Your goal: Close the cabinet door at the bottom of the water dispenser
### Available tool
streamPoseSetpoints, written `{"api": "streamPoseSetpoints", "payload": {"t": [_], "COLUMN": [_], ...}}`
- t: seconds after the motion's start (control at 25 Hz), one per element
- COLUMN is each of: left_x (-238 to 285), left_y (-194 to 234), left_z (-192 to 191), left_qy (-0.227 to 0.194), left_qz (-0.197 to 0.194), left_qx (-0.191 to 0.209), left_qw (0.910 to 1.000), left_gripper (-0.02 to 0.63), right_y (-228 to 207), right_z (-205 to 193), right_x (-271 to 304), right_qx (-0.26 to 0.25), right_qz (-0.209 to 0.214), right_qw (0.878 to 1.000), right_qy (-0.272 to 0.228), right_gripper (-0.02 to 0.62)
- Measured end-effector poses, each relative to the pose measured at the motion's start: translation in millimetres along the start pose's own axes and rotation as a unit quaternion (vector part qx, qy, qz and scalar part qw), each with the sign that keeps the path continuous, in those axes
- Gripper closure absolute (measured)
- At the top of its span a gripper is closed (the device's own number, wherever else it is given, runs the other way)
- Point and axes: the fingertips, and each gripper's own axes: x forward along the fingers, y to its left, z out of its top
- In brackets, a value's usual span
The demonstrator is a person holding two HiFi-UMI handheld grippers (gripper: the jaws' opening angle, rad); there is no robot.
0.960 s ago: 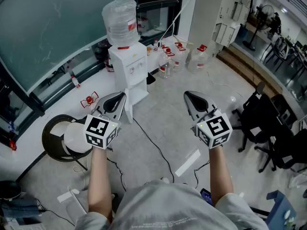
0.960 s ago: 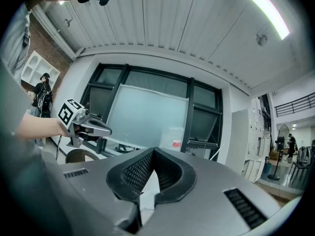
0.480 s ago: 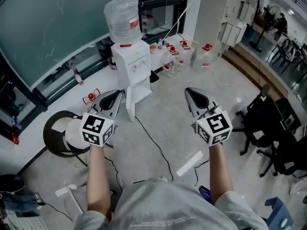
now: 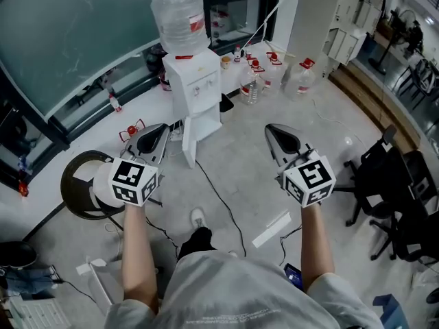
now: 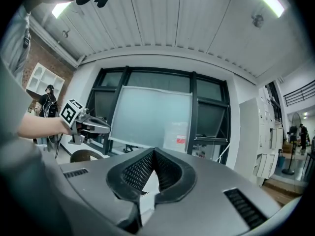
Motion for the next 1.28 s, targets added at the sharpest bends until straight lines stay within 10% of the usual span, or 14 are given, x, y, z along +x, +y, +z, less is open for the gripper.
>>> {"api": "streamPoseSetpoints", "payload": {"t": [0.76,1.28], "left_x": [235,324], "left_y": [233,279], "left_z": [-77,-201], "left_qy": [0.009,0.080], "left_qz": [-0.058,-0.097], "left_qx": [-0.005,-0.074], "left_qw": [0.9982,0.9893], "left_gripper": [0.588,0.586], "right_y": [-117,-146], "right_z": [-14,-119], "right_x": [299,415], "right_qx": [0.006,0.058], "right_qz": [-0.065,-0.068], "right_qw": [0.997,0.989], "right_qy": [0.038,0.114], "right_gripper": [0.569,0.569]}}
